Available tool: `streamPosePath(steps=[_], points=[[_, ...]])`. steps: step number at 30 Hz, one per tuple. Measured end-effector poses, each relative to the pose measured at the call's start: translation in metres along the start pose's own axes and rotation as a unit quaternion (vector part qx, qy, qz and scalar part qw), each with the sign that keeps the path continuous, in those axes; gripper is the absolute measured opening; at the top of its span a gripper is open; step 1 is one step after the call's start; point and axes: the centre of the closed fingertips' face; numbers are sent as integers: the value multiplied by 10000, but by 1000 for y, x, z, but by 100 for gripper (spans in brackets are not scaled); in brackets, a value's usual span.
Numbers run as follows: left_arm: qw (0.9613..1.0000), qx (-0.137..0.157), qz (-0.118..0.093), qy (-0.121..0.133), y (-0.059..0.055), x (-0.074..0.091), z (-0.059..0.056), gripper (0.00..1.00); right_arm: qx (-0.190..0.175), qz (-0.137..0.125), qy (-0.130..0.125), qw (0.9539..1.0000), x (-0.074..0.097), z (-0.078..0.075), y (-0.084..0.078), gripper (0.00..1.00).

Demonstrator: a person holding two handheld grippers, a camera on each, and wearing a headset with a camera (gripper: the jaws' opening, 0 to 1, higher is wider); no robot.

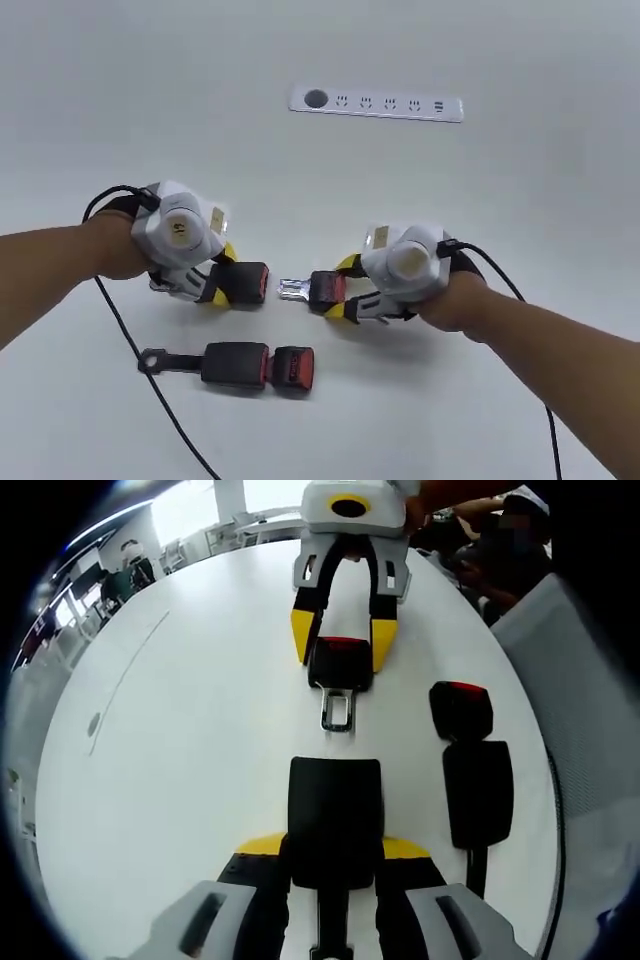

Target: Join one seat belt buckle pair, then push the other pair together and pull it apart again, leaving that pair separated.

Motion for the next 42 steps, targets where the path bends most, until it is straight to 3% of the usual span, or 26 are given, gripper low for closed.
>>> streamPosePath(steps=[2,15,28,38,41,42], points=[[10000,-2,19,-10,0,0,0,34,-94,117,-25,9999,7,-2,-10,35],[10000,-21,57,-34,0,0,-1,34,-187,50,-192,9996,33,-22,-32,35],[10000,-14,81,-27,0,-1,-1,34,-276,169,-298,9990,62,-28,-65,36],[9997,-23,225,-67,1,-1,-2,35,-351,261,-355,9984,66,-29,-69,38],[9993,187,205,-262,6,0,-8,44,-484,74,-533,9974,70,-32,-66,47],[9992,241,255,-191,5,2,-6,48,-666,-49,-621,9958,73,-33,-64,50]])
Point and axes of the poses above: the centre of the closed fingertips' face, and the gripper's own axes: x roughly backward along the fingers, z roughly to its left, y roughly out of its top, and after that the axes turned 15 degrees about -x, right-handed
